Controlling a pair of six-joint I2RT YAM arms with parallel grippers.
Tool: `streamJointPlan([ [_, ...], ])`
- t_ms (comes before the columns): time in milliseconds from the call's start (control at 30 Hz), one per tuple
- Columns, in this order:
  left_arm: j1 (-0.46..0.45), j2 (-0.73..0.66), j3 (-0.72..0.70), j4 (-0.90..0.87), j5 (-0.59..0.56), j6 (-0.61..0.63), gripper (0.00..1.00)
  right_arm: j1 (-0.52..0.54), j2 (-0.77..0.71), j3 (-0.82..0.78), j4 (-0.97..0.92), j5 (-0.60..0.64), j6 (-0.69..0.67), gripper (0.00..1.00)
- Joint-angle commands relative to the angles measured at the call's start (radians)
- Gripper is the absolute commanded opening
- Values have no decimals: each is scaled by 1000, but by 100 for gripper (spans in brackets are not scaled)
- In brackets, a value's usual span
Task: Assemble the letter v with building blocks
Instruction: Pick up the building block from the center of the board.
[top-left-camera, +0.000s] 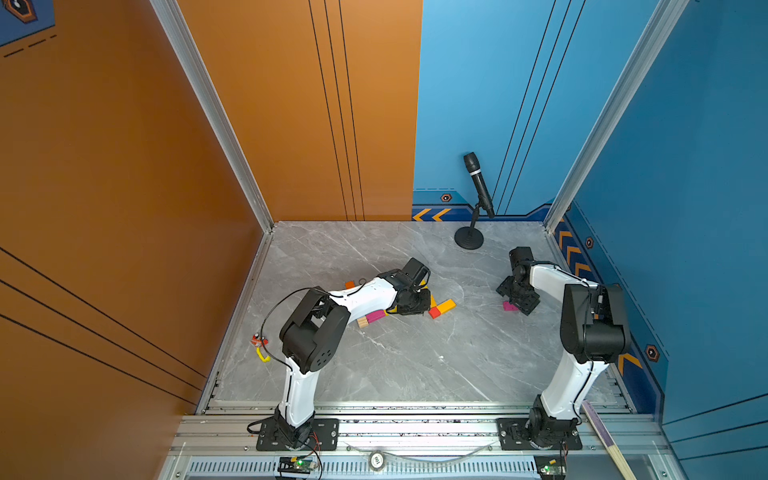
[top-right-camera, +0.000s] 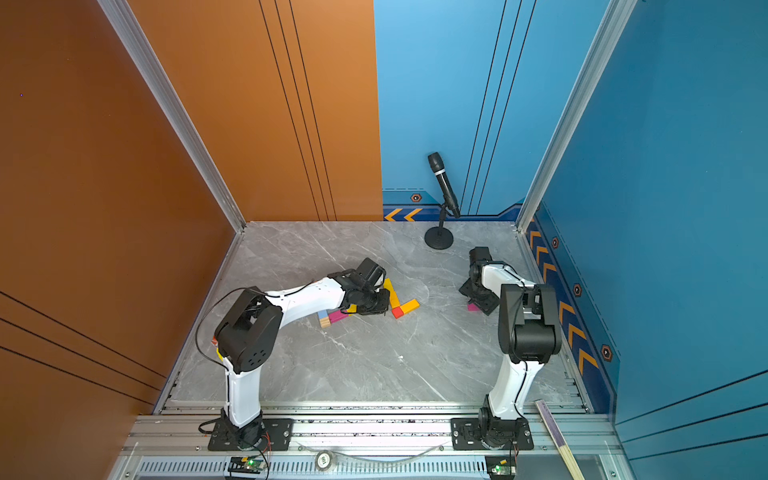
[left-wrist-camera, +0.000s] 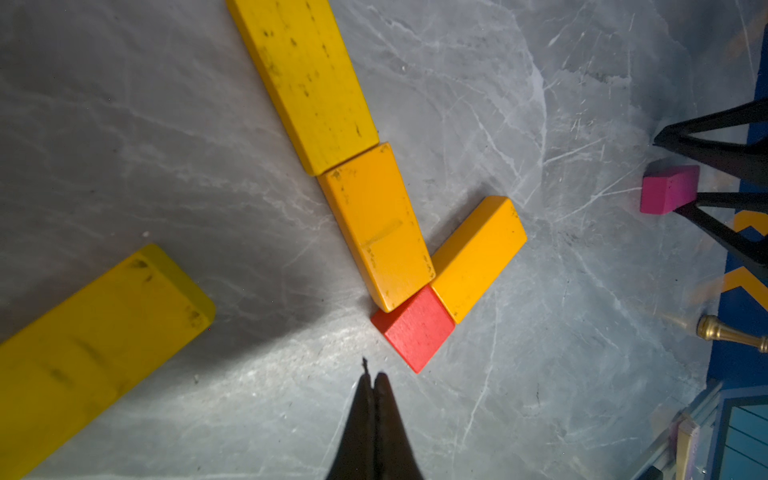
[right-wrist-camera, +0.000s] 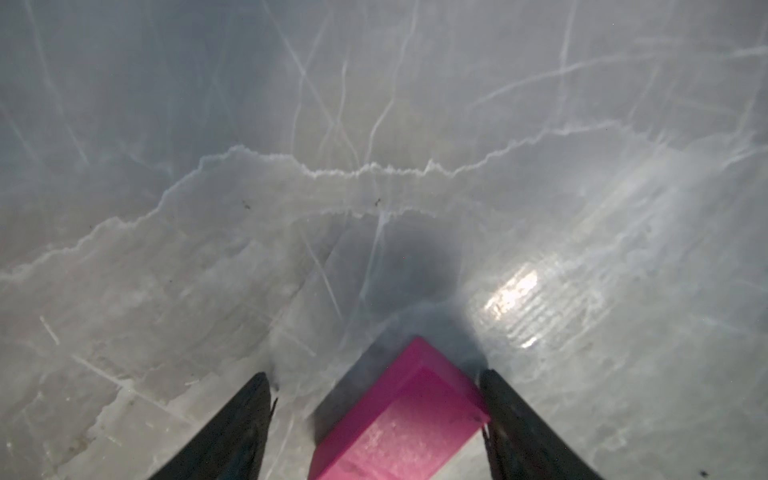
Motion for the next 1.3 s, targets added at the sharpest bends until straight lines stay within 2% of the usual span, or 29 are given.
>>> streamJointPlan([
  [0,9,-23,8,-14,0,5,0,1,40,26,13,-18,-15,68],
  [67,10,-23,9,-12,2,5,0,9,44,32,11,-24,-20,62],
  [200,10,-22,9,-13,2,7,0,20,33,28,4,-19,-25,58],
  [467,13,-29,-2,-12,8,10,0,51,34,16,5,-34,-21,34],
  [600,14,-34,-7,-12,6,11,0,64,38,21,-4,-37,-19,28],
  [700,15,-37,-12,-13,6,14,0,72,39,23,-7,-42,-17,14],
  [1267,19,-60,-31,-12,-2,21,0,230,140,185,-11,-77,63,7],
])
